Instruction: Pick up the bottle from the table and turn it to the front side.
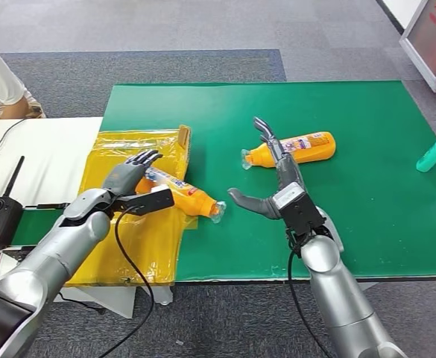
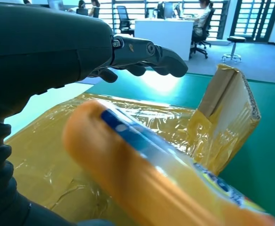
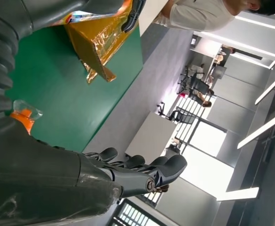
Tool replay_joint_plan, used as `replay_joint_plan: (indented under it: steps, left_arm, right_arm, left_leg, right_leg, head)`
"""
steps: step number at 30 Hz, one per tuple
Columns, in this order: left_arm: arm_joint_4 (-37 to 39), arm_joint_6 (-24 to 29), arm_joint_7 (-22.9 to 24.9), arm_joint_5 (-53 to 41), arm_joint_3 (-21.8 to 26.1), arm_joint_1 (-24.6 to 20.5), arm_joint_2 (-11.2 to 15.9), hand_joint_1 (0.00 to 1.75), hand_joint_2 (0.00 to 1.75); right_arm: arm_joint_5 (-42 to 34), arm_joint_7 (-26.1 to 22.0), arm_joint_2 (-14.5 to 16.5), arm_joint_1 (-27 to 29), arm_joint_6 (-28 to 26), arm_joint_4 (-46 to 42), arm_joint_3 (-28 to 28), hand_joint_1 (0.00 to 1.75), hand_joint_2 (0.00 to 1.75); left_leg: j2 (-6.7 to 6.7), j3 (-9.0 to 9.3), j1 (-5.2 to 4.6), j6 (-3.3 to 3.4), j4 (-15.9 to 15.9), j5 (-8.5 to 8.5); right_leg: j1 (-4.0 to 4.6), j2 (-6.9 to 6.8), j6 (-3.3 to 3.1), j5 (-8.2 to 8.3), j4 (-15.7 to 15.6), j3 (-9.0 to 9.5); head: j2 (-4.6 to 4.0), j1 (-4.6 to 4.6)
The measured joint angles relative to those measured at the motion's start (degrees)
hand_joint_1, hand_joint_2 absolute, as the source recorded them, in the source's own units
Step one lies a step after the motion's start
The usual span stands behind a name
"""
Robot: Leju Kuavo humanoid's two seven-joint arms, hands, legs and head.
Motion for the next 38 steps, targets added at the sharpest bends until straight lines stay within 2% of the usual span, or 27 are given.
replay_joint_plan:
  steps: [10, 15, 18, 21, 27, 30, 33, 38]
  left_arm:
    - [-2.4, 0.1, -0.8, 1.7, 0.0, 1.1, 0.8, 0.0, 1.75]
    - [-6.3, -1.2, -4.5, 8.9, 1.7, 3.8, 1.7, 0.0, 1.75]
    - [-12.3, -4.3, -8.4, 19.2, 4.7, 7.8, 2.6, 0.0, 1.75]
    - [-20.8, -7.2, -11.4, 30.9, 9.1, 13.6, 3.4, 0.0, 1.75]
    - [-38.3, -12.6, -13.0, 51.5, 17.1, 25.4, 3.7, 0.0, 1.75]
    - [-44.0, -13.7, -13.2, 59.1, 19.5, 29.3, 3.4, 0.0, 1.75]
    - [-48.4, -12.6, -13.2, 65.2, 21.6, 32.7, 2.5, 0.0, 1.75]
    - [-52.6, -11.8, -14.4, 69.3, 23.5, 36.5, 1.3, 0.0, 1.75]
  right_arm:
    - [0.2, -0.3, 0.0, -0.2, 0.0, 0.3, 0.1, 0.0, 1.75]
    - [0.1, -0.4, 0.0, -0.2, -0.1, 0.7, 0.2, 0.0, 1.75]
    - [-0.7, -0.9, 0.0, -0.2, -0.4, 1.2, 0.2, 0.0, 1.75]
    - [-3.2, -1.2, -0.3, -0.2, 0.1, 2.0, 0.2, 0.0, 1.75]
    - [-10.5, -1.1, -1.0, -0.1, 2.6, 3.8, 0.2, 0.0, 1.75]
    - [-12.4, -1.1, -1.7, 0.0, 3.8, 4.4, 0.2, 0.0, 1.75]
    - [-12.6, -0.5, -3.3, 0.1, 5.6, 5.1, 0.3, 0.0, 1.75]
    - [-18.2, 1.0, -5.2, 0.1, 12.3, 6.6, 0.0, 0.0, 1.75]
  left_leg:
    - [0.0, 0.0, 0.0, 0.0, 0.0, 0.0]
    - [0.0, 0.0, 0.0, 0.0, 0.0, 0.0]
    - [0.0, 0.0, 0.0, 0.0, 0.0, -0.01]
    - [0.0, 0.0, 0.0, -0.01, 0.0, -0.02]
    - [0.02, -0.02, 0.0, 0.01, 0.0, -0.07]
    - [0.02, -0.03, 0.0, 0.03, 0.0, -0.09]
    - [0.01, -0.03, 0.0, 0.06, 0.0, -0.11]
    - [0.01, -0.03, 0.0, 0.08, 0.0, -0.12]
  right_leg:
    - [0.0, 0.0, 0.0, 0.0, 0.0, 0.0]
    - [0.0, 0.0, 0.0, 0.0, 0.0, 0.0]
    - [0.0, 0.01, -0.01, -0.01, 0.0, -0.01]
    - [0.0, 0.01, -0.04, -0.04, 0.0, -0.02]
    - [0.0, 0.01, 0.01, -0.13, 0.0, -0.05]
    - [0.0, 0.0, 0.02, -0.14, 0.0, -0.04]
    - [0.0, 0.0, 0.03, -0.13, 0.0, -0.02]
    - [-0.01, 0.0, 0.04, -0.12, 0.0, -0.02]
  head:
    - [0.0, 0.01]
    - [0.0, 0.01]
    - [0.0, 0.01]
    - [0.0, 0.01]
    - [0.0, 0.0]
    - [0.0, 0.0]
    - [0.0, 0.01]
    - [0.0, 0.0]
